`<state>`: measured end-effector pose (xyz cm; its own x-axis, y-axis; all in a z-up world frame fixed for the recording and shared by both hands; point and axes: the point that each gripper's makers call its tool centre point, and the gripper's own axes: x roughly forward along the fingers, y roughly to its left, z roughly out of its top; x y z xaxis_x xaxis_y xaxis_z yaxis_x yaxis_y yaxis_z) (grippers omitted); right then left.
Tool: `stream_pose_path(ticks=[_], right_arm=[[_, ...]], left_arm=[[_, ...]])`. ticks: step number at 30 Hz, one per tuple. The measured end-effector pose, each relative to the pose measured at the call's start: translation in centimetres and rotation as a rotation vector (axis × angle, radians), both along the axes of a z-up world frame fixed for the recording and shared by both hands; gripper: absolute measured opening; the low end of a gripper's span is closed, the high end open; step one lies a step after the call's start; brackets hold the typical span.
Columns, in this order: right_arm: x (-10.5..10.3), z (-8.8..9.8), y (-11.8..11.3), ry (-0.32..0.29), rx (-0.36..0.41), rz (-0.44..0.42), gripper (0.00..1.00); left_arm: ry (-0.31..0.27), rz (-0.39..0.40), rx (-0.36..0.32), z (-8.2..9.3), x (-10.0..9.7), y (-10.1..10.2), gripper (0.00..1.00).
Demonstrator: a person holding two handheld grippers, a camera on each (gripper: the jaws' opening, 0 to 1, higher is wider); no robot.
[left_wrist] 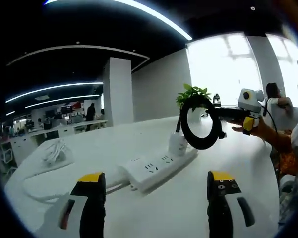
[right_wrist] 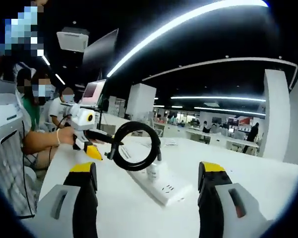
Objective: Straighten the power strip on the desk, plug the charger into it
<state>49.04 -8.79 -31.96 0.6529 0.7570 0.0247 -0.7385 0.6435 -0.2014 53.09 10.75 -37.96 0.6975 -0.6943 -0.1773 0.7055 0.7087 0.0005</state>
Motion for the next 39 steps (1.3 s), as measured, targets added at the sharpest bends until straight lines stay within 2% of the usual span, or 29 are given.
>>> stream_pose_path(ticks=[6, 8, 12, 15, 21, 23, 25, 28, 32, 36, 39], right_arm=[[-1.1, -1.7, -0.7, 0.078, 0.033, -0.025, 0.89], [-1.0, -2.0, -1.4, 0.107, 0.081, -0.058, 0.88], [-0.4, -3.0, -2.5, 0.141, 0.090, -0.097, 0.87], [0.2, -3.7, -2.7, 0.154, 0.075, -0.118, 0.87], [1.8, -5.4, -2.9, 0.238, 0.050, -0.159, 0.86], [2.5, -6.0, -3.1, 0.260, 0.040, -0.172, 0.86], [3.1, -6.9, -3.2, 0.293, 0.014, -0.182, 0.86], [3.9, -7.8, -3.2, 0.333, -0.010, -0.192, 0.85], [4.8, -8.2, -2.7, 0.347, -0.045, -0.187, 0.83], [5.4, -8.5, -1.9, 0.357, -0.083, -0.172, 0.79], [5.6, -8.3, -1.1, 0.357, -0.090, -0.150, 0.71]], left_arm=[[0.033, 0.021, 0.001, -0.6, -1.4, 0.4, 0.85], [0.044, 0.021, 0.011, -0.9, -1.8, 0.5, 0.85], [0.050, 0.043, 0.014, -1.4, -1.7, 0.5, 0.84], [0.058, 0.037, 0.020, -1.7, -1.5, 0.1, 0.84], [0.086, 0.009, 0.054, -2.4, -1.1, -0.8, 0.83], [0.103, -0.002, 0.038, -2.4, -0.9, -1.1, 0.82], [0.145, -0.003, 0.019, -2.6, -0.7, -1.2, 0.81], [0.165, 0.010, 0.013, -2.6, 0.0, -1.0, 0.81], [0.175, 0.036, 0.046, -3.0, 0.9, -0.8, 0.80], [0.193, 0.035, 0.046, -3.1, 1.3, -1.2, 0.78], [0.192, 0.039, 0.045, -3.0, 1.8, -1.3, 0.74]])
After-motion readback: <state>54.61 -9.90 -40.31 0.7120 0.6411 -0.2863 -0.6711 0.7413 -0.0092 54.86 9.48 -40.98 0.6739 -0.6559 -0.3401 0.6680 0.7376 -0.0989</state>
